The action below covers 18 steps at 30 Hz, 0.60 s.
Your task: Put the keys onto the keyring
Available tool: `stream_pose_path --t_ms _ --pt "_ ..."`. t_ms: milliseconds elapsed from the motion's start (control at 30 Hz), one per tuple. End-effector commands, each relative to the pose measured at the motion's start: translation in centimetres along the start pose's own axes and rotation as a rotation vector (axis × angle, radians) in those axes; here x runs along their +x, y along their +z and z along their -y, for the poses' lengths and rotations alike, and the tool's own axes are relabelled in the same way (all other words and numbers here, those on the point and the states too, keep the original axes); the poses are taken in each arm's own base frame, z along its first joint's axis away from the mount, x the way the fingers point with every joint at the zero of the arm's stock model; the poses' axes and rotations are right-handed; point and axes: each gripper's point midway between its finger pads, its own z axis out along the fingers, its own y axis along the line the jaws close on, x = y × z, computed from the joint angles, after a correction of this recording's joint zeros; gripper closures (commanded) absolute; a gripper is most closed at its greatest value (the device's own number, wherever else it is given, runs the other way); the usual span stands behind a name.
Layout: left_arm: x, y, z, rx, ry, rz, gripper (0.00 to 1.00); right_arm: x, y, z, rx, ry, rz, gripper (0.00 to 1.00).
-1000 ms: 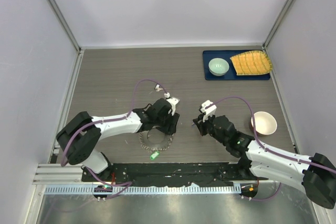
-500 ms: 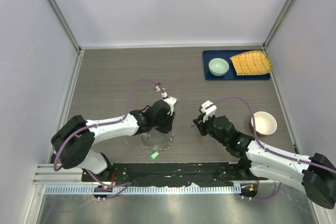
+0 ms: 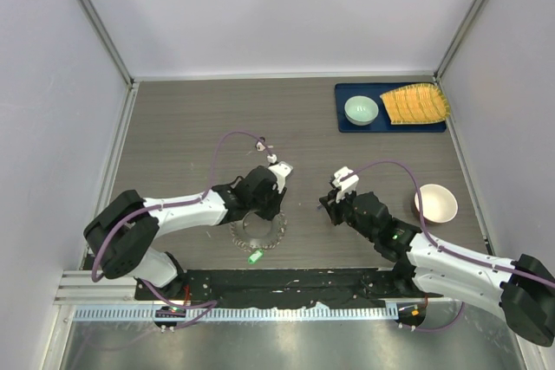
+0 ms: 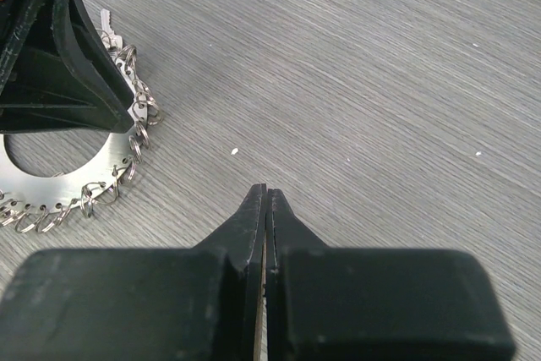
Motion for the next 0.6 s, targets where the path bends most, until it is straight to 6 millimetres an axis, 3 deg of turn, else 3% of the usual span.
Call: stream_pose_path --t_ms 0,267,567 --pt "-1.1 0.3 0.1 0.039 0.069 0.058 0.74 -2.1 0.1 -0.1 -0.001 0.016 0.079 0.99" --pt "-1.5 0.5 1.5 0.120 0.101 0.083 0.73 -2.1 0.1 -0.1 -0.004 0.014 0.082 0.99" --pt "-0.8 1.3 0.9 0.093 0.105 0.048 0.71 -2.1 0.1 -0.2 -0.010 0.008 0.084 0.99"
